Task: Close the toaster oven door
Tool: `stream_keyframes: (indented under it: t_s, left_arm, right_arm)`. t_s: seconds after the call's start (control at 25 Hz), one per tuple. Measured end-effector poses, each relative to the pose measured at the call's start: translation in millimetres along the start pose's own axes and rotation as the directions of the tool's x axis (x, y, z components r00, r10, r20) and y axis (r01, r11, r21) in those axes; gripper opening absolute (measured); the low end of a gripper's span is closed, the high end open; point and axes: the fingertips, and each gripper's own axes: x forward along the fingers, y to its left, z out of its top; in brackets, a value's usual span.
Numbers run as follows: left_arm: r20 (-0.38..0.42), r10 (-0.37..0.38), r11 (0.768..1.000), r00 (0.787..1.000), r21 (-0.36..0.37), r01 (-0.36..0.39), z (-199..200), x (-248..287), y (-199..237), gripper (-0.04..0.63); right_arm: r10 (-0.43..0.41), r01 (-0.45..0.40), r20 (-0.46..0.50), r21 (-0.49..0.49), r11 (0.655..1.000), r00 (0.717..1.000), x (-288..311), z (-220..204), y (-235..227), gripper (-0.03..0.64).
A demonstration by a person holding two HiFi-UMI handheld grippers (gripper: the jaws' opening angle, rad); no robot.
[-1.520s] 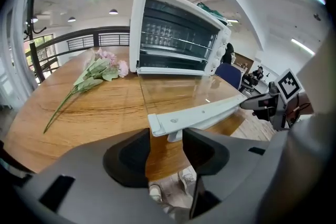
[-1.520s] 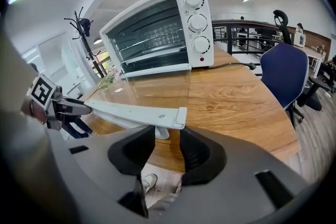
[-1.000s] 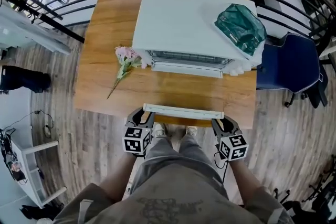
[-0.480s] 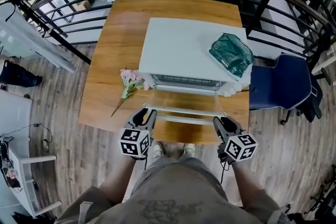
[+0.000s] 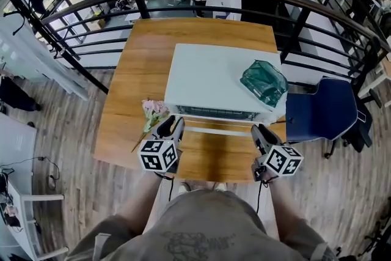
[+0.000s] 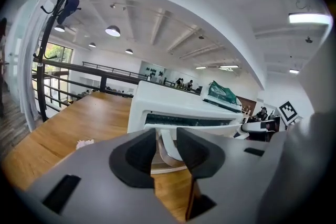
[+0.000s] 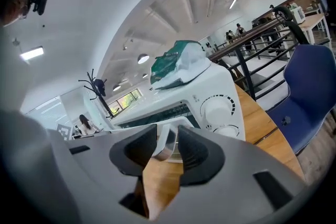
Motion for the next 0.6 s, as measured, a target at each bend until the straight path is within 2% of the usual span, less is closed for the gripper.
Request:
stream_keyframes:
  t_s: [0.24,0.44,0.6]
  left_arm:
    - [-0.008,0.031,0.999,0.999,0.024,-0.031,13,15,3,0.140]
    - [-0.001,0.018,1.000,1.000,-0.020,-0.018,17,18,12,0.186]
    - [-0.022,0.023,1.000,0.999,-0.001,-0.023,20,18,12,0.192]
  right_arm:
    - [-0.059,0.059,0.039,-0.011,0.998,0.998,12,17,-5,0.141]
    - [-0.088,0.089,0.034,-0.032,0.996,0.996,18,21,-4,0.141]
    - [-0.124,0.127,0.036,-0.082,0.989,0.992,15,26,-3,0.143]
